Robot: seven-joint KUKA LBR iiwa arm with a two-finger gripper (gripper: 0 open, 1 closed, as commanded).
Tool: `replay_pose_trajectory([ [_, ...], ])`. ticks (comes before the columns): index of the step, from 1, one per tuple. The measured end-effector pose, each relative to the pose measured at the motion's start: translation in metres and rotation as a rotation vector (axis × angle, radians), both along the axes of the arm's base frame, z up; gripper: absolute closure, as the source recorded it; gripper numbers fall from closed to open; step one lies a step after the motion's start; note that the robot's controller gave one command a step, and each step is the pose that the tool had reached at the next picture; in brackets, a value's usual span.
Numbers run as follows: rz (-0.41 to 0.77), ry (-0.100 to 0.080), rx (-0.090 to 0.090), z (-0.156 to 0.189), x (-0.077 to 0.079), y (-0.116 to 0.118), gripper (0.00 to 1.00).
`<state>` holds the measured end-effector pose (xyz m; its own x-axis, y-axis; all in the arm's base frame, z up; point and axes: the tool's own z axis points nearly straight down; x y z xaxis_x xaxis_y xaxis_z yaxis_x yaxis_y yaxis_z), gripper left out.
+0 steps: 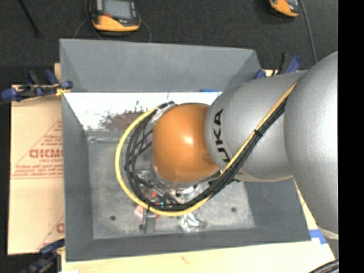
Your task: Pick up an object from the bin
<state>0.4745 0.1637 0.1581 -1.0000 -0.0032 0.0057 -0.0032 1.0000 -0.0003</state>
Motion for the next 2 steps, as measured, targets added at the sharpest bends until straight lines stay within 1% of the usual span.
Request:
replay_pose_trajectory([
  [1,-0.005,-0.007,0.001,0.004,0.002,-0.001,1.00],
  [2,-0.048,-0.012,0.001,0.052,0.002,-0.034,1.00],
])
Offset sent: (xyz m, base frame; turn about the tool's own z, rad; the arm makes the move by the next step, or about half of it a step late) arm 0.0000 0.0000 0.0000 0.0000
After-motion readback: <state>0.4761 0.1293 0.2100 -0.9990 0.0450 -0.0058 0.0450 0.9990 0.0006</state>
